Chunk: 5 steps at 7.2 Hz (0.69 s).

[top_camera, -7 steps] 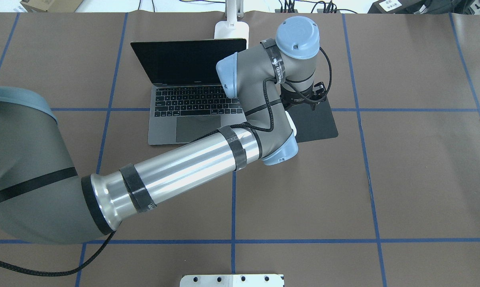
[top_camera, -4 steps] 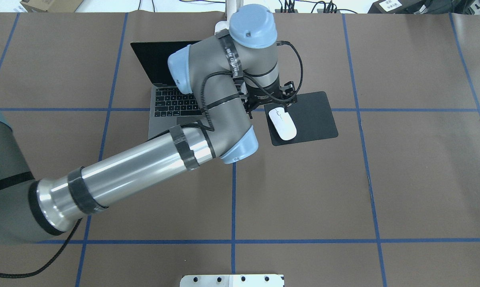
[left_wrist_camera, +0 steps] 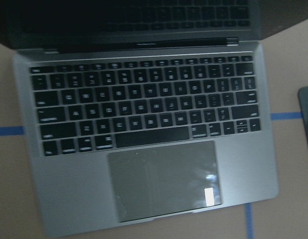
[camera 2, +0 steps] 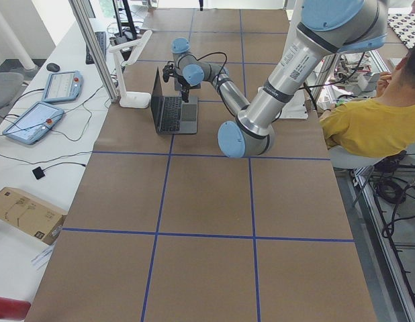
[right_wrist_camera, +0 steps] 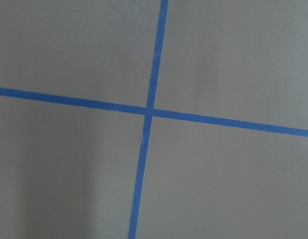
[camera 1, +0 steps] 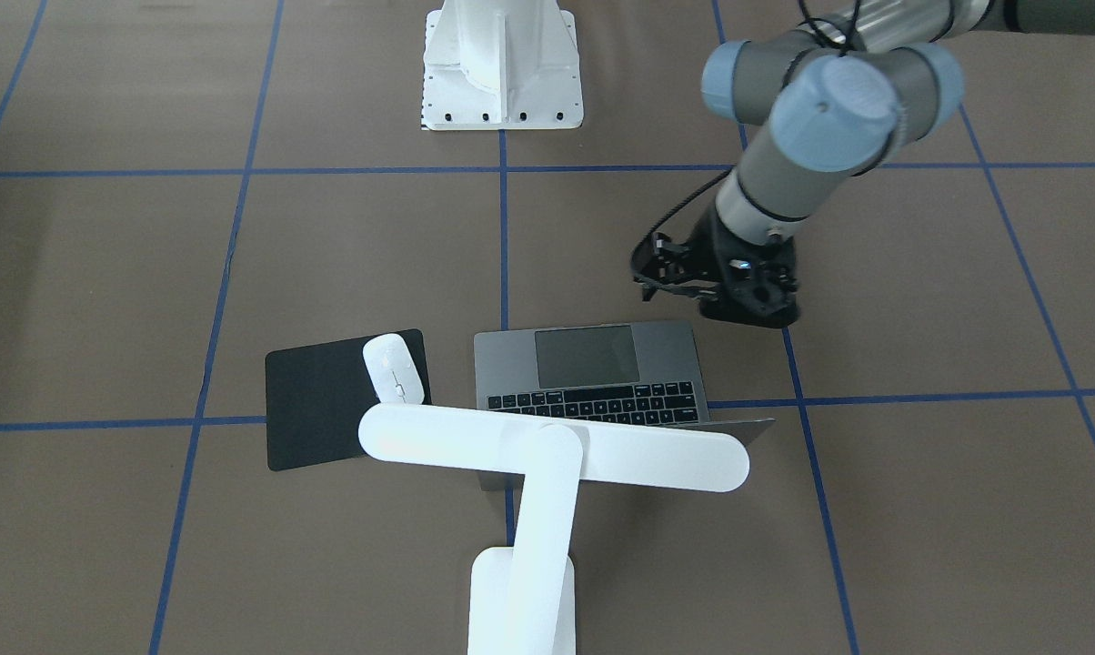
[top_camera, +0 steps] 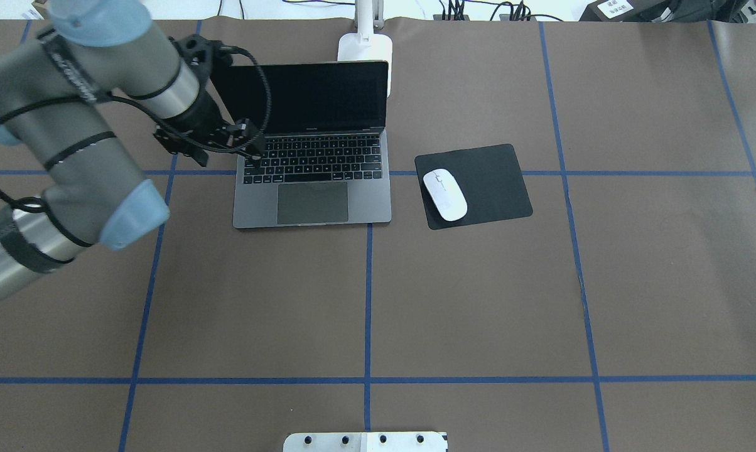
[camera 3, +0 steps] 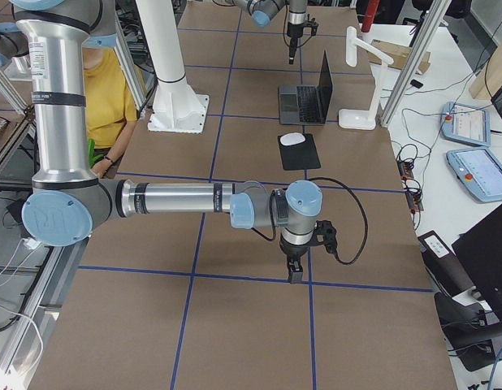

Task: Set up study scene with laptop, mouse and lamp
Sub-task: 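Release the mouse and withdraw the left gripper off the table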

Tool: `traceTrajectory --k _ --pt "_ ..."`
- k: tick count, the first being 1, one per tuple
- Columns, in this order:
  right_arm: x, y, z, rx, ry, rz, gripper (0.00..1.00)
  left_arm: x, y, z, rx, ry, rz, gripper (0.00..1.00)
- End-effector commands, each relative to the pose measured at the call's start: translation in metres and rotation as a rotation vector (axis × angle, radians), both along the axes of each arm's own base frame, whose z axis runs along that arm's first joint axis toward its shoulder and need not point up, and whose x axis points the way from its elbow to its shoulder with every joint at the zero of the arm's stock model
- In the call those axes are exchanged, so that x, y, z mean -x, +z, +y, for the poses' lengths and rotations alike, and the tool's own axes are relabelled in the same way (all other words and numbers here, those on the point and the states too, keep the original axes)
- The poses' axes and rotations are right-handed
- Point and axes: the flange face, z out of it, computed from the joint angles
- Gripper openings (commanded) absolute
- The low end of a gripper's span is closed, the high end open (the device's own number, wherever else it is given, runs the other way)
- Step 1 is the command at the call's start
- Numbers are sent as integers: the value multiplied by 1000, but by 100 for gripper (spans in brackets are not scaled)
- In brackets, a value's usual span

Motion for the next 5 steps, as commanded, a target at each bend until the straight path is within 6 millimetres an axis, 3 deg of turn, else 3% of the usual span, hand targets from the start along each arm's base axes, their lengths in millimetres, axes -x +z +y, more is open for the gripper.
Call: traceTrajectory --k 1,3,5 --pt "0 2 2 5 0 0 100 153 118 10 -148 91 -82 100" --pt "0 0 3 -3 -2 0 100 284 231 27 -214 144 -146 100" --pt "-1 -2 2 -10 -5 0 100 367 328 66 -172 155 -179 100"
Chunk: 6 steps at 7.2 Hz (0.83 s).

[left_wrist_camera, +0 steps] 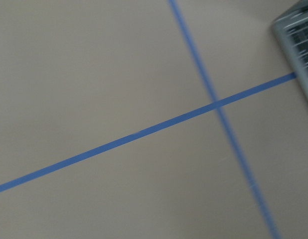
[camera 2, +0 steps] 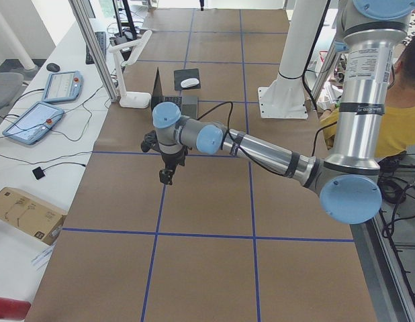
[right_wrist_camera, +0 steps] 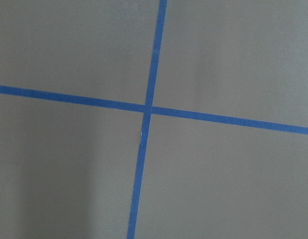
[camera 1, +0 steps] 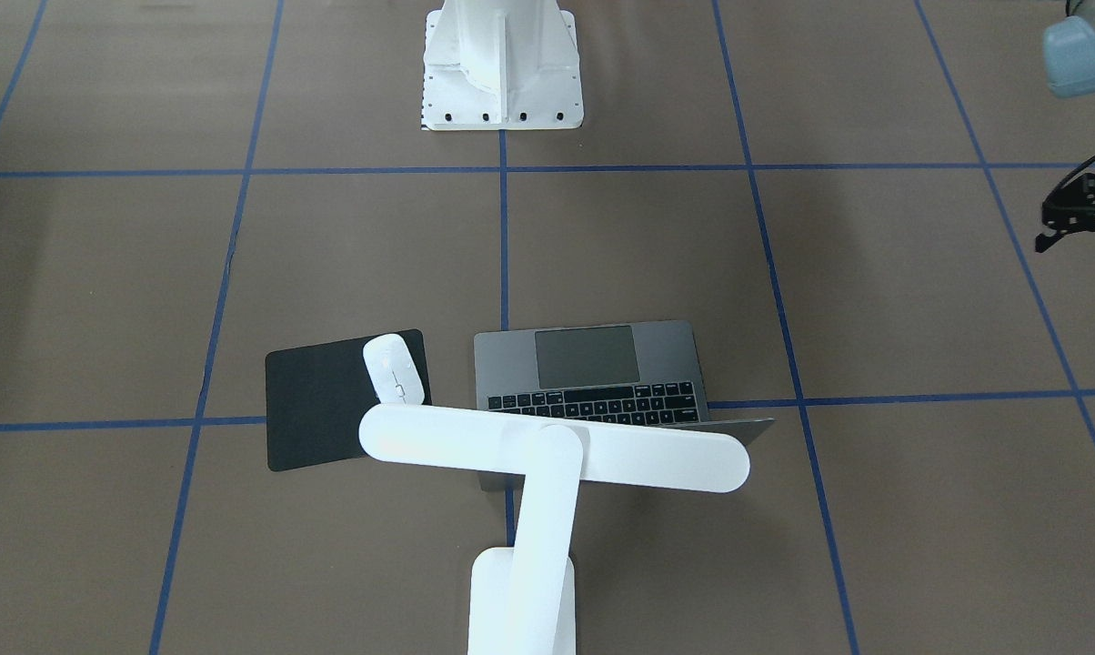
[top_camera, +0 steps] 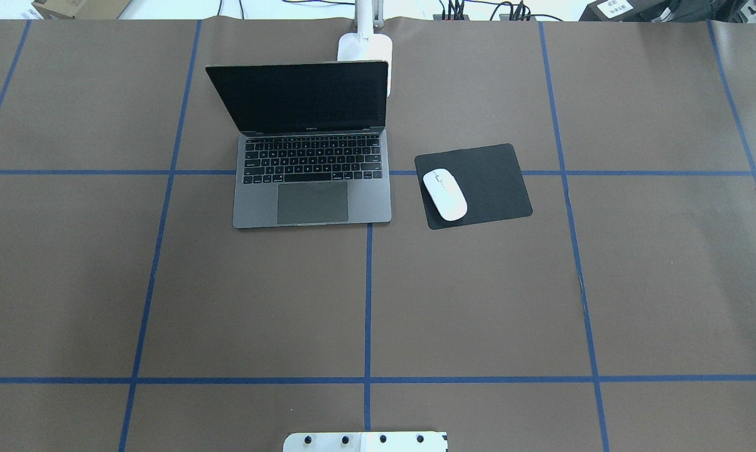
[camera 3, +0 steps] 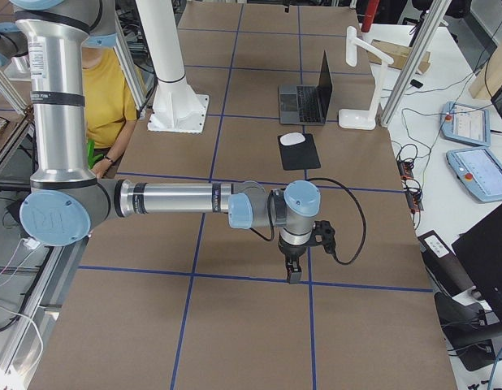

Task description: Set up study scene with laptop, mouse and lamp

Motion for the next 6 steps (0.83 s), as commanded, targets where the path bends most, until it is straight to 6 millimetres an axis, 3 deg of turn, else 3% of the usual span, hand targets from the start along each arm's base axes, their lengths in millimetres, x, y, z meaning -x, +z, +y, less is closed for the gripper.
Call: traceTrajectory --k 1,2,3,5,6 --pt "0 -3 -1 -9 -2 -1 100 74 87 57 69 -39 -18 100" --pt "1 -6 -3 -15 -5 -2 100 82 113 82 96 -55 -41 100" --pt "0 -8 -4 -19 -3 -3 100 88 129 83 79 -71 -70 100" --pt "0 -11 -4 -23 -1 -8 100 96 123 81 111 -105 7 100" --pt "0 -12 -5 -25 -1 -8 100 96 126 83 216 -175 10 100"
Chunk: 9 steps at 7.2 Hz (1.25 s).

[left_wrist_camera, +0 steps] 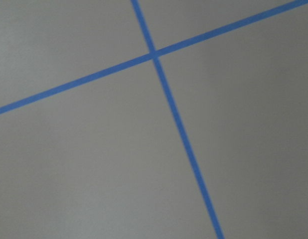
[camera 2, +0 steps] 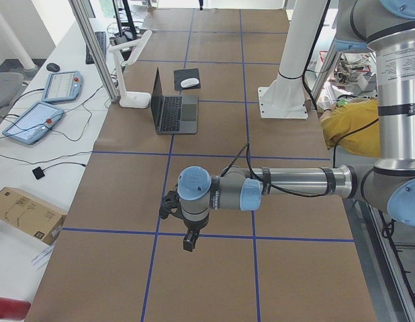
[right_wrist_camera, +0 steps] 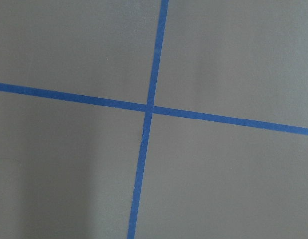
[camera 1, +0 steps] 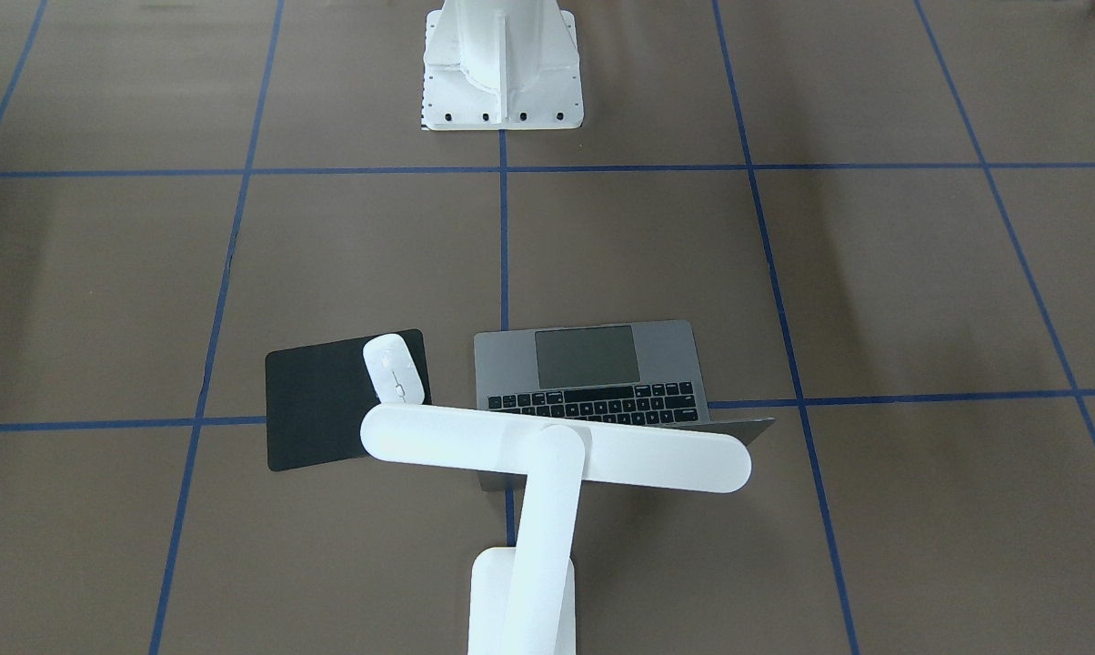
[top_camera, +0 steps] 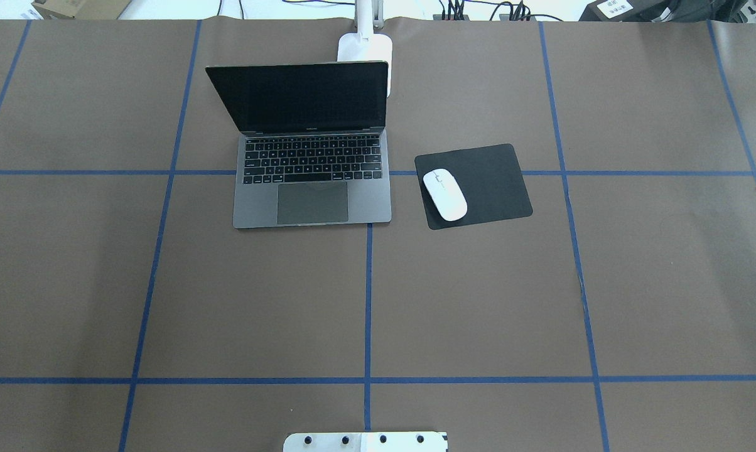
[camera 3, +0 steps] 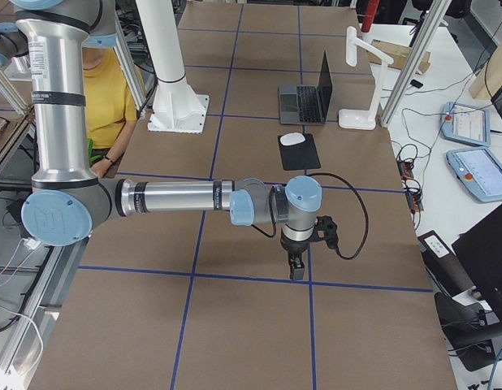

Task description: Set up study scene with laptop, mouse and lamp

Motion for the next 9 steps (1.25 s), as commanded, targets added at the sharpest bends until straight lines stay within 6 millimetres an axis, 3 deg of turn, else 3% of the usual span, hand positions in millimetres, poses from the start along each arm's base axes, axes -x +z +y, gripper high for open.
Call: traceTrajectory --k 1,5,9 --pt "1 -1 -1 -1 -1 -2 100 1 -2 4 175 -134 21 100" --pt "0 -3 -2 -3 4 -2 100 3 -19 -10 97 -133 26 100" --pt "-4 -21 1 -6 21 -108 100 3 -19 -9 67 -134 26 100"
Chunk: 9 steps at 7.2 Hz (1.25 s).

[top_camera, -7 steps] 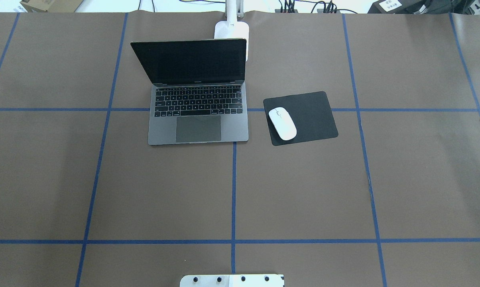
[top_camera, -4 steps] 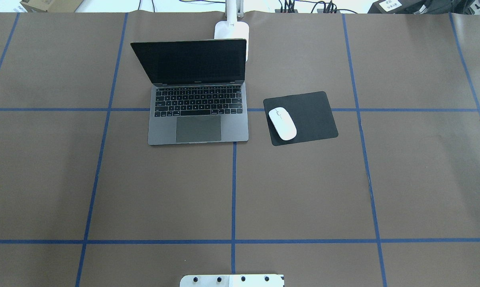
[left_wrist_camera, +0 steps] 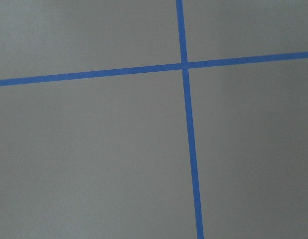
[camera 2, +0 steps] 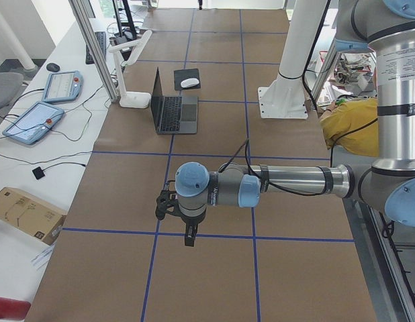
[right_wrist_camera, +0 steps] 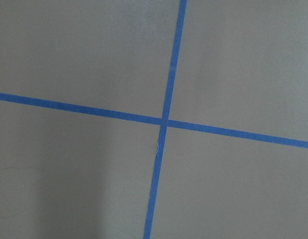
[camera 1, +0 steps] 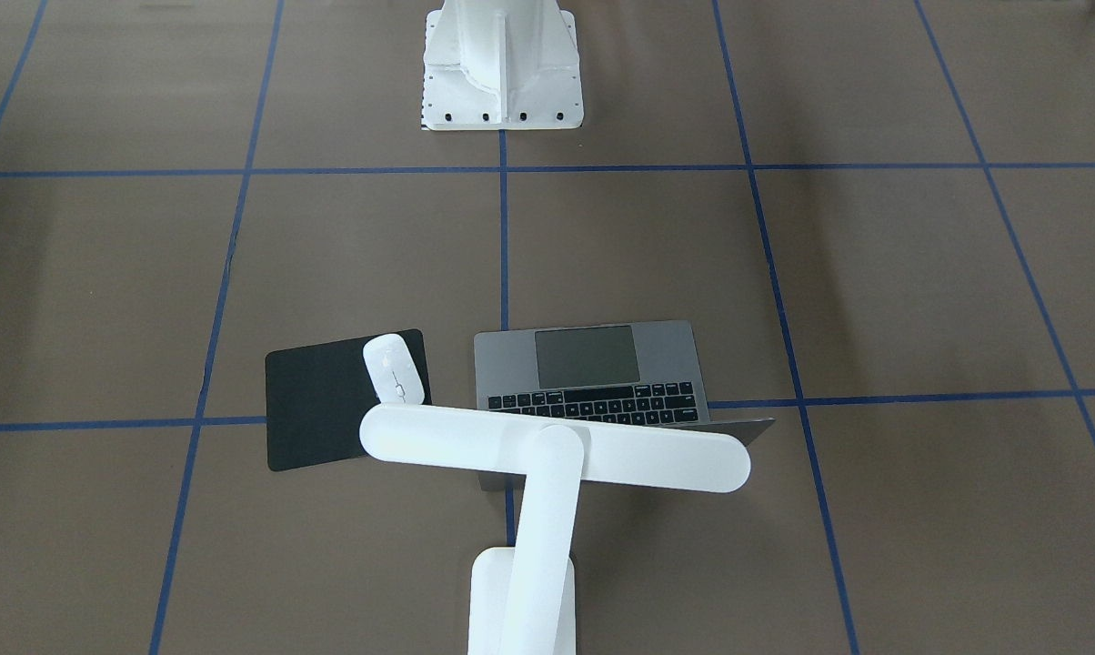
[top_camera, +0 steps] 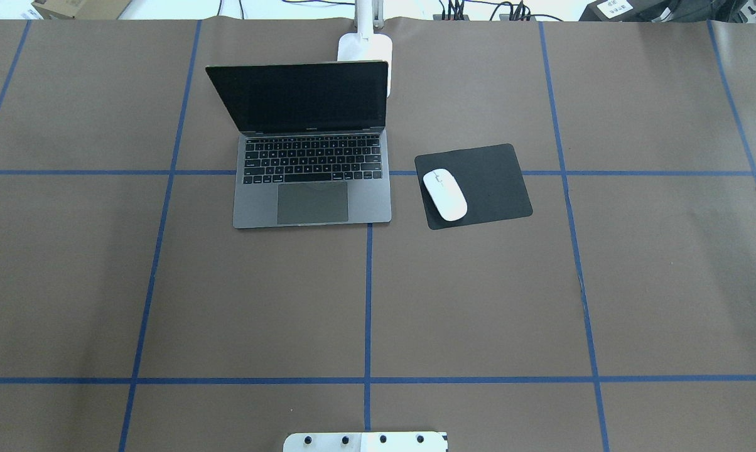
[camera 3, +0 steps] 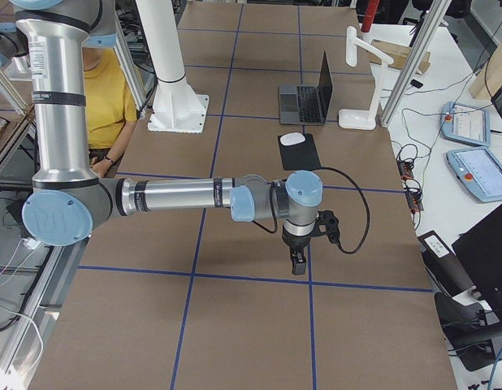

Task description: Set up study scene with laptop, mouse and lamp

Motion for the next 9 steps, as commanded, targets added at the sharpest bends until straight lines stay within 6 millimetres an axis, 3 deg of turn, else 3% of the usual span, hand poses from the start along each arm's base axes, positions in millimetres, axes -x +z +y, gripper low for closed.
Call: traceTrajectory --k 1,9 --pt "-3 2 8 14 6 -57 100 0 1 2 -16 -1 -1 100" --pt "-1 -3 3 -9 -6 -57 100 0 3 3 -13 -1 -2 100"
